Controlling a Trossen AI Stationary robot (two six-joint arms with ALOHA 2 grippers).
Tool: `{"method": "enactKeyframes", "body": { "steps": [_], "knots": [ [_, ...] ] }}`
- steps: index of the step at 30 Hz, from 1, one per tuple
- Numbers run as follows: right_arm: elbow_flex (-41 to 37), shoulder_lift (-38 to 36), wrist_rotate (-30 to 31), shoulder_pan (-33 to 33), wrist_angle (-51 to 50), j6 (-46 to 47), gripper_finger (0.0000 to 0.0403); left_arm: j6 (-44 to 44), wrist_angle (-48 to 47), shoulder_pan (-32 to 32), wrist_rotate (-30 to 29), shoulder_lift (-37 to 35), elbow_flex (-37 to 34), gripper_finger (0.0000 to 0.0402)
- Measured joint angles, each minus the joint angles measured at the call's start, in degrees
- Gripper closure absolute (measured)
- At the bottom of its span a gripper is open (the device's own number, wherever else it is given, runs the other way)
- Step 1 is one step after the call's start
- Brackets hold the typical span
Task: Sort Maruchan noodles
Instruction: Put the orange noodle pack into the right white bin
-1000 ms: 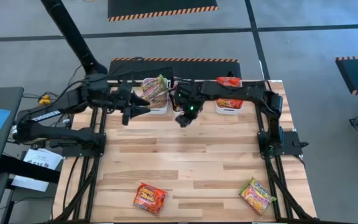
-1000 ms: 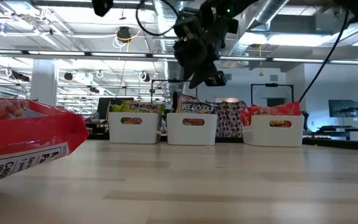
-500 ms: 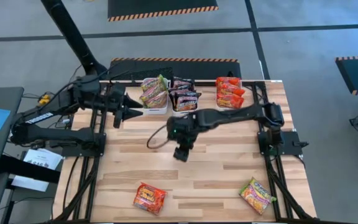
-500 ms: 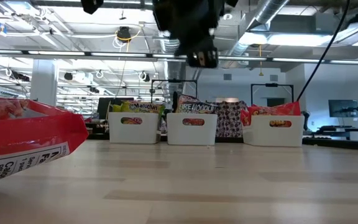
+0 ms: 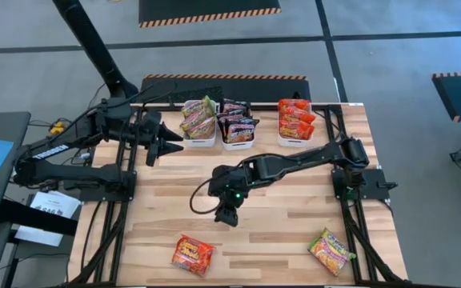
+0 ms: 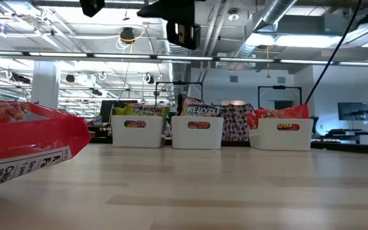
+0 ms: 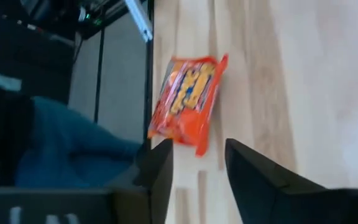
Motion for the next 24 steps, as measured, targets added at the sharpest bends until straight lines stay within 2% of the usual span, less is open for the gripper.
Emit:
{"method": "enactKeyframes", "body": {
  "steps": [6, 12, 19, 24],
  "knots": [
    [0.00, 0.02, 5.75, 0.15, 3.74, -0.91, 0.0187, -1.39, 0.00, 0.00, 0.00, 0.02, 0.00, 0.0220],
    [0.00, 0.09, 5.93, 0.37, 10.30, -2.11, 0.0135, -5.06, -0.02, 0.00, 0.02, 0.02, 0.00, 0.0220],
    [0.00, 0.13, 6.61, 2.73, 15.33, -2.08, 0.0125, -8.35, -0.02, 0.00, -0.11, 0.02, 0.00, 0.0220],
    [0.04, 2.75, 12.46, 5.57, 18.75, 0.08, 0.0125, -9.13, 0.00, 0.01, -0.13, 0.03, 0.00, 0.0220]
  ]
}}
